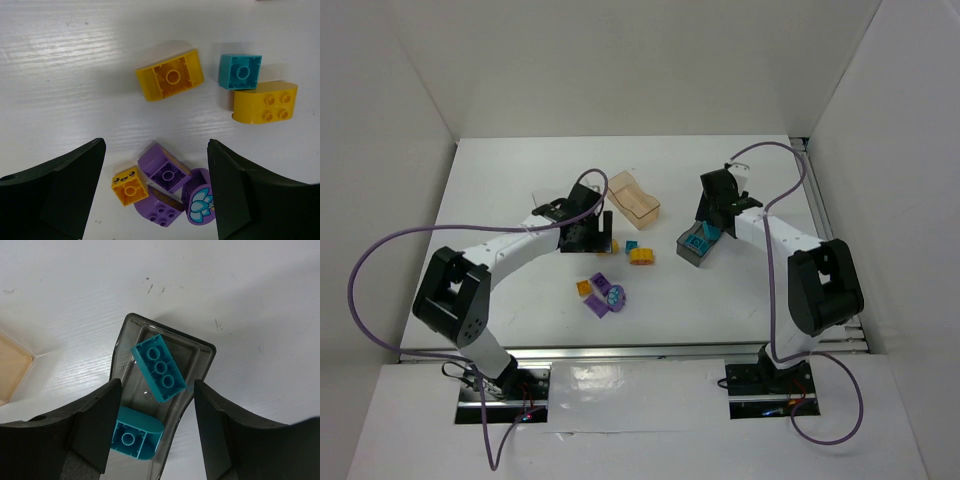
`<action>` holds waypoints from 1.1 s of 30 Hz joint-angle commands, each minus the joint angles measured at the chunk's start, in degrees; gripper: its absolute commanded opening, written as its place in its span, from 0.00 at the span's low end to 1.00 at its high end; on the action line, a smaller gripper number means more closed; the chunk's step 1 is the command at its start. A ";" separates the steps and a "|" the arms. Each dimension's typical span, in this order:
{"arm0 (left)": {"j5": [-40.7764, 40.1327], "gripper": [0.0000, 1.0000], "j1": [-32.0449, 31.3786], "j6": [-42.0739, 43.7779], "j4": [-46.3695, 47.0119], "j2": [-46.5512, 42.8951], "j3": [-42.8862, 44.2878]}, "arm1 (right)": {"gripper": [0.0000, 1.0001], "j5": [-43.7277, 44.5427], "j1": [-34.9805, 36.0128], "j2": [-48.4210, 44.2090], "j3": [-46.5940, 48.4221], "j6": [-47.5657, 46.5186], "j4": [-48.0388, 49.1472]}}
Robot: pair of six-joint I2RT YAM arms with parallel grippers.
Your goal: Sort the legos into containers by color
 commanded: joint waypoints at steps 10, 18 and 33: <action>-10.46 1.00 -4.09 -0.14 -3.47 11.24 8.09 | 0.79 -1.62 0.25 -20.64 -1.44 -0.08 -2.90; -15.02 1.00 -4.09 3.47 -5.31 18.27 13.28 | 0.87 -2.67 0.25 -27.15 -1.97 0.45 -5.81; -12.67 0.76 -3.48 3.64 -2.16 21.53 13.98 | 0.89 -1.62 0.78 -27.77 -3.10 0.97 -7.92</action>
